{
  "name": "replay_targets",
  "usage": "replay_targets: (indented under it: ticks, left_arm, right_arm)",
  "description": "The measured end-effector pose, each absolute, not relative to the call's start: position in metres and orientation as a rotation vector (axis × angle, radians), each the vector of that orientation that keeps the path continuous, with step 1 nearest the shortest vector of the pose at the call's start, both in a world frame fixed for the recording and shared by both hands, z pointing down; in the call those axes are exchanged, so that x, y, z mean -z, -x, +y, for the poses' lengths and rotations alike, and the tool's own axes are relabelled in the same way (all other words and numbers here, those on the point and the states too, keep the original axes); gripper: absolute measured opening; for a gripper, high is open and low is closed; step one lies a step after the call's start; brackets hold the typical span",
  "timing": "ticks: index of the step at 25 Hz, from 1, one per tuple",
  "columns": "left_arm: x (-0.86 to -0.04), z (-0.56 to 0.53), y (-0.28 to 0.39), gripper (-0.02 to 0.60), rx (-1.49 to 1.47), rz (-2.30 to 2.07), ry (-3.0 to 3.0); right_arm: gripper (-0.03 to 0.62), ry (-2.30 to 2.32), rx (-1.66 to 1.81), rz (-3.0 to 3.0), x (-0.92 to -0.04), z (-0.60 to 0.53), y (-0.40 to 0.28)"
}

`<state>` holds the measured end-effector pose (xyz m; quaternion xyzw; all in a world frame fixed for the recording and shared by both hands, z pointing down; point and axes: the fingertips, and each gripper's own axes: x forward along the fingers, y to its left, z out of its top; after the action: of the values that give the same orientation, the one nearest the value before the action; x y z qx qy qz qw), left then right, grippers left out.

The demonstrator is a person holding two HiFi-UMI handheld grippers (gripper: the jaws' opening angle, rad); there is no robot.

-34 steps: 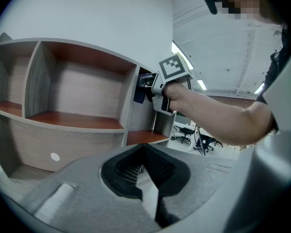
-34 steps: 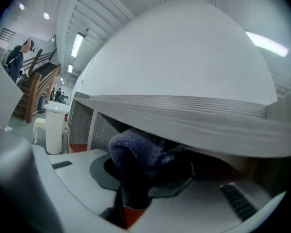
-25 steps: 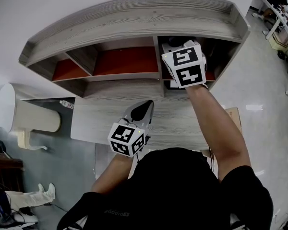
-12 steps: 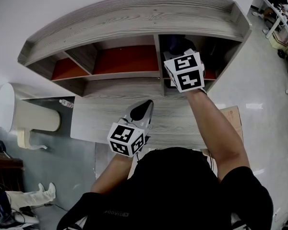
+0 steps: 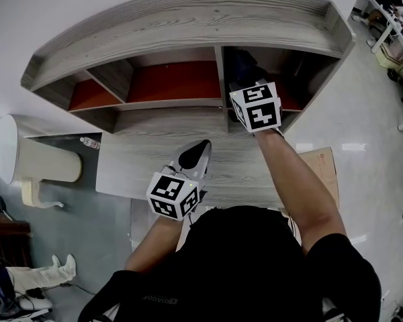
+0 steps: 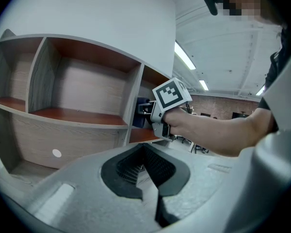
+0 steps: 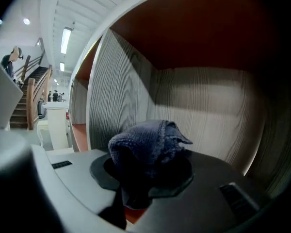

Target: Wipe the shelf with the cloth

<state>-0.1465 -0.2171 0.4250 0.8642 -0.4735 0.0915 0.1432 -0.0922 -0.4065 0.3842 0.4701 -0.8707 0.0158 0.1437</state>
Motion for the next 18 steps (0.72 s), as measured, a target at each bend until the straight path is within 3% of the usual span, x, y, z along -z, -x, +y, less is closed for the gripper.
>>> replay_targets:
  ticks: [18]
  left_arm:
    - [-0.432,-0.216,0.158,0.009,-0.273,-1.392,-2.458]
  right_arm:
    - [0.104,-1.387,-0.241,-2.45,-0.452,-0.416,0.089]
